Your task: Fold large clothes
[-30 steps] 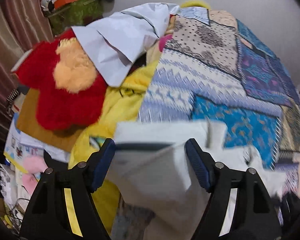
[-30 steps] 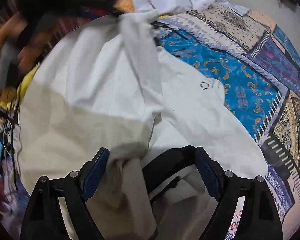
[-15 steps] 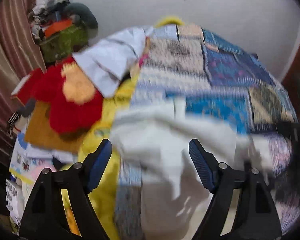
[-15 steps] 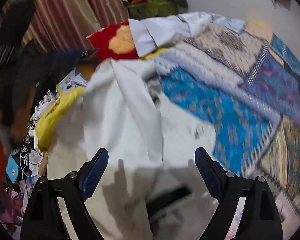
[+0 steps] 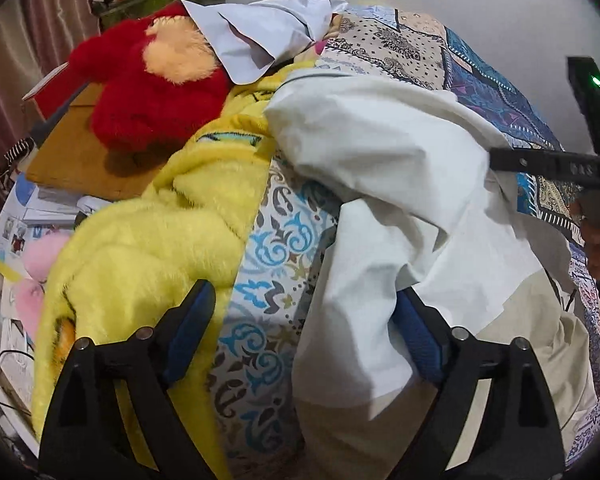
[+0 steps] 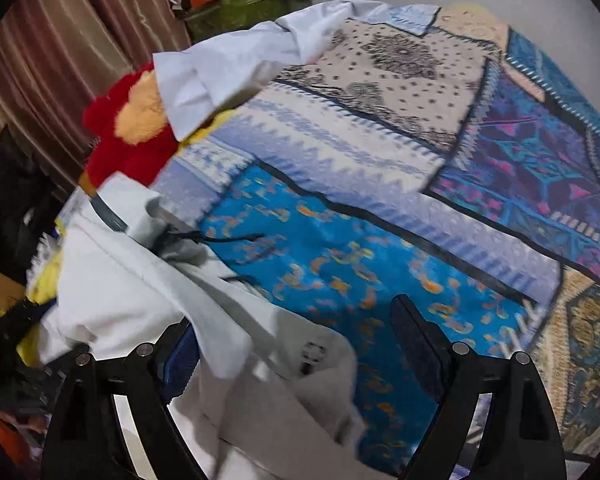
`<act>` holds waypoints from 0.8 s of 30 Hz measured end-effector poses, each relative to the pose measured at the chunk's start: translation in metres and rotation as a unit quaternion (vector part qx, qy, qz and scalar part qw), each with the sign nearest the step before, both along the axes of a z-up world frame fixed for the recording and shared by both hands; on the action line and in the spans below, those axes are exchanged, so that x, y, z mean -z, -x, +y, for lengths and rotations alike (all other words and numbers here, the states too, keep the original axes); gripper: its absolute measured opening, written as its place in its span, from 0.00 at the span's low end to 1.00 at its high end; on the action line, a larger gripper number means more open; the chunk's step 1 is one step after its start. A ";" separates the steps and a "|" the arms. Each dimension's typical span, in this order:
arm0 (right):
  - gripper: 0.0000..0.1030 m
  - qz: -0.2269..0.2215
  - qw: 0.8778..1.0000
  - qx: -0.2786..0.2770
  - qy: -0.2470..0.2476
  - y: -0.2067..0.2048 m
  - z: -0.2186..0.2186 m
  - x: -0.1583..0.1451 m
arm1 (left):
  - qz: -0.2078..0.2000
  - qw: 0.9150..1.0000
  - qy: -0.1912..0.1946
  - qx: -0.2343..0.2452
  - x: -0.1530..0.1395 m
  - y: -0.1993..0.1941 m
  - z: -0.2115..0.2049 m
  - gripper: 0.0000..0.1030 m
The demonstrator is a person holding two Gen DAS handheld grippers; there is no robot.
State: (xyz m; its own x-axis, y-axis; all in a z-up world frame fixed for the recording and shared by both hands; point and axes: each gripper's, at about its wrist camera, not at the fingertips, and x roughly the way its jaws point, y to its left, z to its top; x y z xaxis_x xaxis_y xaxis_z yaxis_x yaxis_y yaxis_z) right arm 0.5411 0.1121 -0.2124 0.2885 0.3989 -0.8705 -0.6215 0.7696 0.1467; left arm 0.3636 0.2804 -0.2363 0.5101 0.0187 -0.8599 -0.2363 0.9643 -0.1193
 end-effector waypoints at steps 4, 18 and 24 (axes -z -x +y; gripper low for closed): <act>0.85 -0.026 1.000 0.007 0.011 0.015 -0.016 -0.010 | 0.006 1.000 -0.013 -0.004 -0.004 0.006 -0.006 0.87; 0.85 0.030 0.999 -0.002 0.021 0.035 -0.022 0.030 | 0.014 0.998 -0.057 -0.007 -0.005 0.017 -0.019 0.87; 0.85 -0.018 0.999 0.028 0.000 0.060 -0.063 -0.024 | 0.018 0.996 -0.087 -0.011 -0.030 0.028 -0.032 0.86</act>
